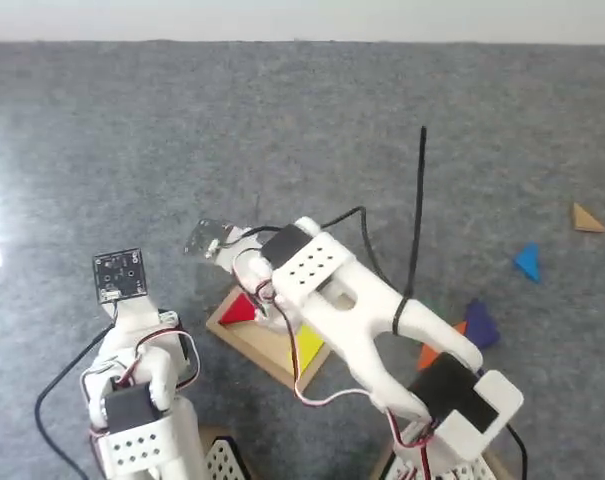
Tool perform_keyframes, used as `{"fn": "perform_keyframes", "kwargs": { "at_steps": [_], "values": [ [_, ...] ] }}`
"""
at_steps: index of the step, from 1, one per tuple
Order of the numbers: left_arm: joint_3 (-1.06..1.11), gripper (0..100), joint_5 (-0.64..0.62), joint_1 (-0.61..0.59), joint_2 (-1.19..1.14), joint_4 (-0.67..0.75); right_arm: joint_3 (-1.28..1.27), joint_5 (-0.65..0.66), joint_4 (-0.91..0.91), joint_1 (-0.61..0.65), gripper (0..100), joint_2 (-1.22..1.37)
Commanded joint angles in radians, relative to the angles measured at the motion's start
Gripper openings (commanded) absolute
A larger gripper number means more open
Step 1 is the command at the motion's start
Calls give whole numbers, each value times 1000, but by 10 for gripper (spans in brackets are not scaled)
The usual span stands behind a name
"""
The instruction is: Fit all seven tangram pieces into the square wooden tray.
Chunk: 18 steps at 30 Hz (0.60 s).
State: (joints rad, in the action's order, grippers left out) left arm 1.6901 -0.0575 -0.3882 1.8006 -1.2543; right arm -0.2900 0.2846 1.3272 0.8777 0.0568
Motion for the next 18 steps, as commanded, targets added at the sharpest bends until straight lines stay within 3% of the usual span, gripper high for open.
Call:
{"fn": "perform_keyframes", "kwargs": {
  "at_steps": [1, 7, 13, 18],
  "values": [
    [-7, 13, 5, 0, 17, -8, 20, -141, 22, 41, 423, -2],
    [-7, 13, 5, -3, 17, -8, -40, -114, 15, 53, 410, 68],
    [-7, 13, 5, -5, 18, -8, -57, -104, -7, 54, 256, 73],
    [-7, 13, 5, -5, 18, -8, -60, -130, -30, 50, 266, 74]
  ]
}}
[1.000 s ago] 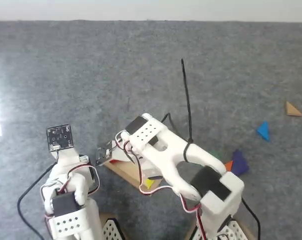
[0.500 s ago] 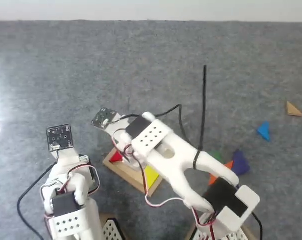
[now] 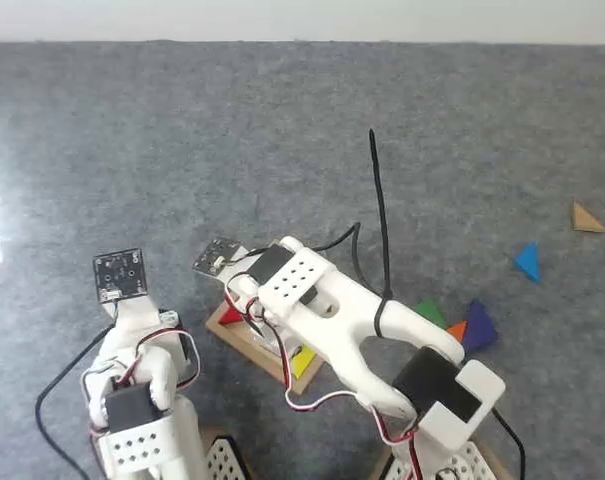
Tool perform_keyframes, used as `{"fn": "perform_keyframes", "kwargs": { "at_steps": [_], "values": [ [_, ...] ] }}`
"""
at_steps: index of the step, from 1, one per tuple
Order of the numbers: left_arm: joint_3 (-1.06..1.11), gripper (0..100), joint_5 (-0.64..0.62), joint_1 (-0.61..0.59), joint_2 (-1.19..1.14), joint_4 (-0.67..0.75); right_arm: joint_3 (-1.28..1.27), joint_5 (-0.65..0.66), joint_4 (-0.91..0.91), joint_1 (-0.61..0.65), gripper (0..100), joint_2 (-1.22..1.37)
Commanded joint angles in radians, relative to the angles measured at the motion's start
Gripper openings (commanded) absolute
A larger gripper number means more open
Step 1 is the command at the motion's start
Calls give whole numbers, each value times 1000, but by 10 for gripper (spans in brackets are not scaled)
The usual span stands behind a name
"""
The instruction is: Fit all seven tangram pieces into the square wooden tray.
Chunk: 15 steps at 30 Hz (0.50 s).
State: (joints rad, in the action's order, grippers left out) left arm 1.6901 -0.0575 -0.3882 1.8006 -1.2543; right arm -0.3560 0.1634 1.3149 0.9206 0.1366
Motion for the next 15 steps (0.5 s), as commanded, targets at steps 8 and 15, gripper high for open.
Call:
{"fn": "perform_keyframes", "kwargs": {
  "at_steps": [8, 15],
  "values": [
    [-7, 13, 5, -5, 18, -8, 5, -15, -12, 5, 67, -10],
    [-7, 13, 5, -5, 18, -8, 5, -49, 15, 5, 65, -1]
  ]
}}
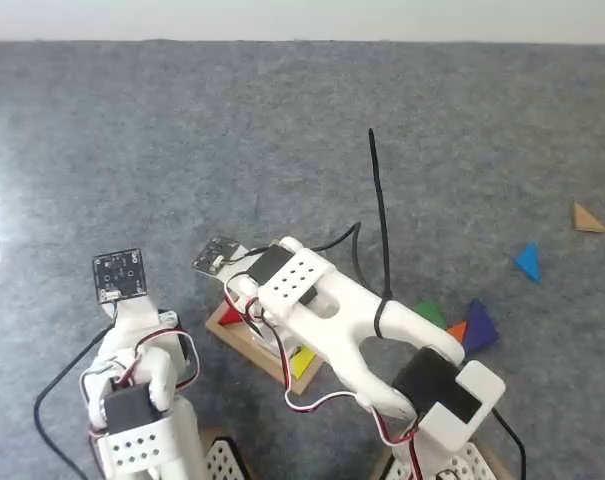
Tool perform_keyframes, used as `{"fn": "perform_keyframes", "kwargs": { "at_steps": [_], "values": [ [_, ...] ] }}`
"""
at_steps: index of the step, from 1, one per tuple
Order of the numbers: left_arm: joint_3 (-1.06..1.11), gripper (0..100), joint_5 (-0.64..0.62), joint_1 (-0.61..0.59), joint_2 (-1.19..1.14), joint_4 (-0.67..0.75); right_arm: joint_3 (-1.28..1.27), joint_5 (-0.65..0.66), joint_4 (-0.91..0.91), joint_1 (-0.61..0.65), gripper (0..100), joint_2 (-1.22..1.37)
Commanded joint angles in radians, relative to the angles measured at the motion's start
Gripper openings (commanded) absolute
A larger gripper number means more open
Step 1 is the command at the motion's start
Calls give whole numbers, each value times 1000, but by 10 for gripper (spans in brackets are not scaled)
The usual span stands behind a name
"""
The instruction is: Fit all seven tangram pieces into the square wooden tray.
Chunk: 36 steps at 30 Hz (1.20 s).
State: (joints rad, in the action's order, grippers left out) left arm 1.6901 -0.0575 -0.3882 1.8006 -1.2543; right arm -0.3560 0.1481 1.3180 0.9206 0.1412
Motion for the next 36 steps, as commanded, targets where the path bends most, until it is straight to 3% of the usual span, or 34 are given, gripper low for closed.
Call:
{"fn": "perform_keyframes", "kwargs": {
  "at_steps": [1, 18, 24, 36],
  "values": [
    [-7, 13, 5, -5, 18, -8, 5, -41, 7, 2, 65, -5],
    [-7, 13, 5, -5, 18, -8, 5, 21, -151, -64, 69, -4],
    [-7, 13, 5, -5, 18, -8, 29, 23, -222, -67, 69, 114],
    [-7, 13, 5, -3, 18, -8, 219, 17, -84, -93, 69, 163]
  ]
}}
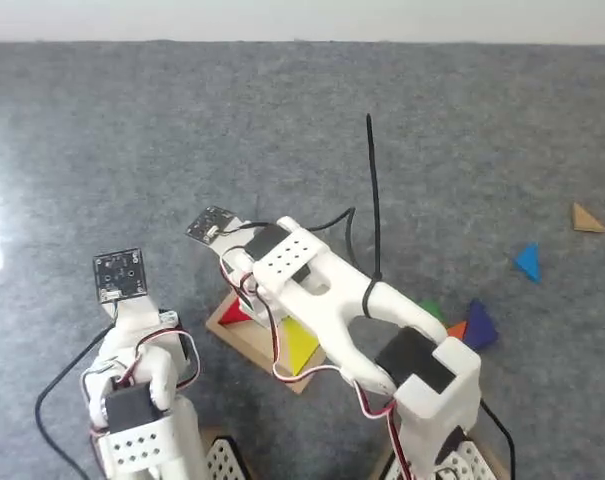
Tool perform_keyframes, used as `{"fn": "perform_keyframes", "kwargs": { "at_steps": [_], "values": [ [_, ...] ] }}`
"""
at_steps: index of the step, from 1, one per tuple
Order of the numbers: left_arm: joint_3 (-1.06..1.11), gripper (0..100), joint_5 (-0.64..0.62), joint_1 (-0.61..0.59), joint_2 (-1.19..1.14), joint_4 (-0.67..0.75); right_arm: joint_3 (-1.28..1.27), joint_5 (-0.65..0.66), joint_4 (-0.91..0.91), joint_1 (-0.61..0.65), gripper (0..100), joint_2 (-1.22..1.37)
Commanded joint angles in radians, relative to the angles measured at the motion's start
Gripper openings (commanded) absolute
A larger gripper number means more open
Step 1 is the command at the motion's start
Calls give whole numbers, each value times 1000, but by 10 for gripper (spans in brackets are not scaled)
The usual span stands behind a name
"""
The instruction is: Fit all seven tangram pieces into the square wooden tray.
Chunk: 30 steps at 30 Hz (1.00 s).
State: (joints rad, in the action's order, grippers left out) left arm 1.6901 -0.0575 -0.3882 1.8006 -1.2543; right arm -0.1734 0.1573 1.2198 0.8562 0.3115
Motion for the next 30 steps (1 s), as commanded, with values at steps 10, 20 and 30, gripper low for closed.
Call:
{"fn": "perform_keyframes", "kwargs": {
  "at_steps": [10, 20, 30],
  "values": [
    [-7, 13, 5, -3, 18, -8, -178, -55, 97, -22, 65, -364],
    [-7, 13, 5, -3, 18, -8, -305, -58, -88, -42, 65, -278],
    [-7, 13, 5, -3, 18, -8, -117, -49, -50, -47, 65, -62]
  ]
}}
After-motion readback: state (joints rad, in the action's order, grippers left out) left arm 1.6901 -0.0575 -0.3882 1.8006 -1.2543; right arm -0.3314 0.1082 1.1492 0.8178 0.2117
